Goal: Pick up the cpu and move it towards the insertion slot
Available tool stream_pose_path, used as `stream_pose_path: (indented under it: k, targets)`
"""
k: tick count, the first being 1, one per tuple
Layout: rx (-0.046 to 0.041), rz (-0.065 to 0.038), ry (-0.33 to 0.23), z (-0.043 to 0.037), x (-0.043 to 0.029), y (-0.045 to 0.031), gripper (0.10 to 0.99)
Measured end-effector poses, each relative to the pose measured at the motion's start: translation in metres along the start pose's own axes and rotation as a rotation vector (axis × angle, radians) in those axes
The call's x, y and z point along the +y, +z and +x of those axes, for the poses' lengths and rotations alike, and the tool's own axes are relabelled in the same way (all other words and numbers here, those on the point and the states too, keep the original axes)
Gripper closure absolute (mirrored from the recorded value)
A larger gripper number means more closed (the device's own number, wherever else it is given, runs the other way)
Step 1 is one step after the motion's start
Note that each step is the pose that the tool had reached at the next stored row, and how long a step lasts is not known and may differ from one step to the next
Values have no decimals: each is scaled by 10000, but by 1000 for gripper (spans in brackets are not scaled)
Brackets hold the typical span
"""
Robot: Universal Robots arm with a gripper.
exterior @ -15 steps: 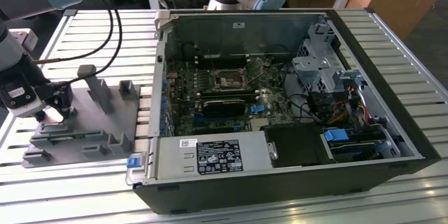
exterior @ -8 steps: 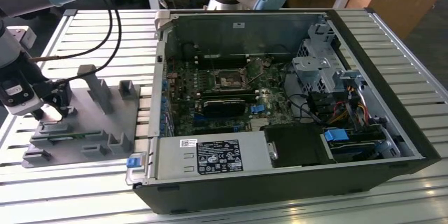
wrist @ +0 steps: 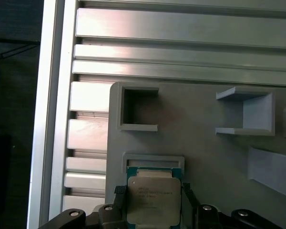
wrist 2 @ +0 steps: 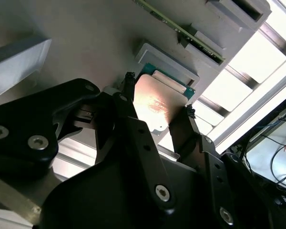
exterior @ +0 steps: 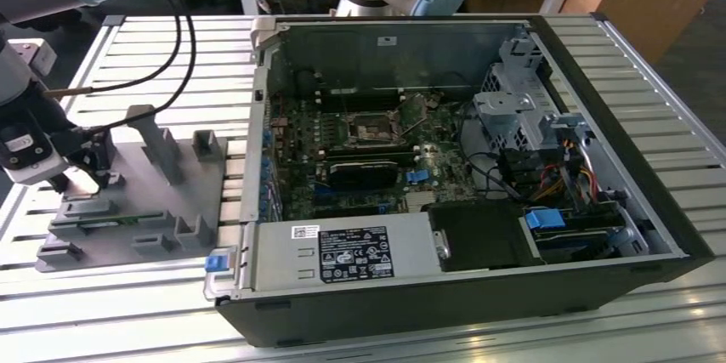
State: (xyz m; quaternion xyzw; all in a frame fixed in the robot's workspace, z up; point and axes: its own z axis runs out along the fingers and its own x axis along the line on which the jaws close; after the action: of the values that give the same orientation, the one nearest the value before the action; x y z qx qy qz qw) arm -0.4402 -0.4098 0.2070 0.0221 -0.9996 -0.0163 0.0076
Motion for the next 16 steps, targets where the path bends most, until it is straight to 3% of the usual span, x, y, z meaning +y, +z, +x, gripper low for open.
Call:
stream_pose_path:
  k: [16]
  targets:
    - [-1,0,-1,0,2,-52,545]
